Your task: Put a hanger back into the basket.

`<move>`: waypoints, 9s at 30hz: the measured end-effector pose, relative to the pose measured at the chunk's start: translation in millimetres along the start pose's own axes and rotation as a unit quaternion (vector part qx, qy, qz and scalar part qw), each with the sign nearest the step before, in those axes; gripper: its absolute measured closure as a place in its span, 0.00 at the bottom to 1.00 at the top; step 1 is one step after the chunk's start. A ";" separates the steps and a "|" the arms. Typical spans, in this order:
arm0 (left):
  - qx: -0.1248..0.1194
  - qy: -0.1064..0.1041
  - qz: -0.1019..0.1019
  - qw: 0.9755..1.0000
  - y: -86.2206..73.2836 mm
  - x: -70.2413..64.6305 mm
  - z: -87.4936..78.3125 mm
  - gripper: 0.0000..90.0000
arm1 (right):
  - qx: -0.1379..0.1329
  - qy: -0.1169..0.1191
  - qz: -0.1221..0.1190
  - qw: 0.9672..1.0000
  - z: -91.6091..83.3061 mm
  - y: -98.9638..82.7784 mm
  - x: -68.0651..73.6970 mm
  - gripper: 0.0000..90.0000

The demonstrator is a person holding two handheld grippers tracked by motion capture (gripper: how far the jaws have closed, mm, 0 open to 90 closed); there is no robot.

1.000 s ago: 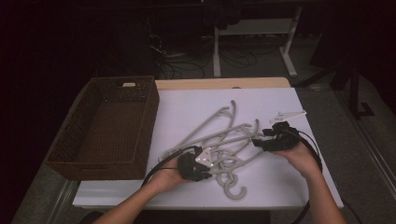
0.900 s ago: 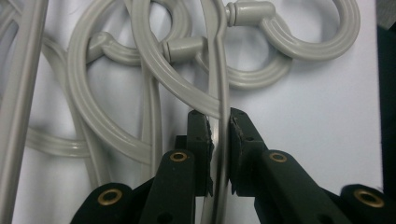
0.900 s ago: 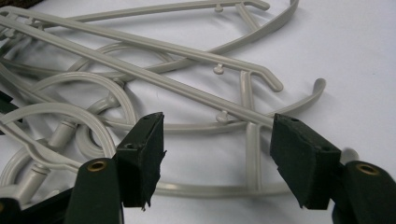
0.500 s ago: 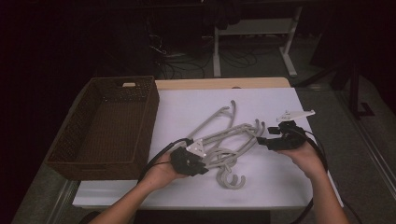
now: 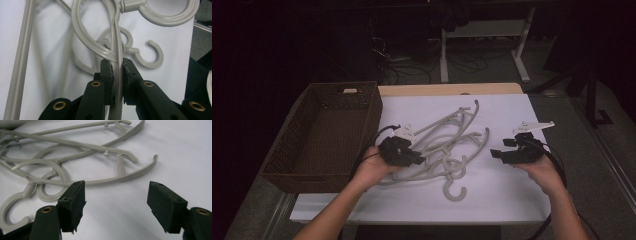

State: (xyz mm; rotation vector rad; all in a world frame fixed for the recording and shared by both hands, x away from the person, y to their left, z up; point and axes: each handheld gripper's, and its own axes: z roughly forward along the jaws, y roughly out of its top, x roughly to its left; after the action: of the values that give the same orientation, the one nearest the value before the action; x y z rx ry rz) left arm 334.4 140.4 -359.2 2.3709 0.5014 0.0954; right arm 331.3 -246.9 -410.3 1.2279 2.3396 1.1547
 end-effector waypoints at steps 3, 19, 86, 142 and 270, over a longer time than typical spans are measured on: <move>-0.012 0.003 -0.010 1.000 8.6 7.3 -15.4 0.90 | 0.011 0.003 -0.008 1.000 6.1 -3.5 3.5 0.30; -0.035 0.084 -0.025 0.996 28.8 57.4 -114.0 0.90 | 0.003 0.009 -0.001 1.000 10.6 -15.0 8.1 0.21; -0.061 0.108 -0.167 0.978 -140.6 111.4 -172.7 0.45 | 0.008 -0.012 -0.008 1.000 12.0 -16.6 10.0 0.18; -0.045 -0.035 -0.003 0.998 -29.7 -8.8 30.5 0.39 | 0.005 -0.010 -0.018 1.000 19.1 -31.1 22.1 0.11; -0.011 0.114 -0.193 0.975 -171.8 131.4 -174.9 0.57 | 0.020 -0.015 -0.017 1.000 23.2 -34.5 16.9 0.11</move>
State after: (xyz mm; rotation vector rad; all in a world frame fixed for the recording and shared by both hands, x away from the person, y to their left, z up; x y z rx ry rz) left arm 363.6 416.9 -349.5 2.2086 1.0547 0.1942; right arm 313.7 -232.7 -449.0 1.2057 2.3632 1.0761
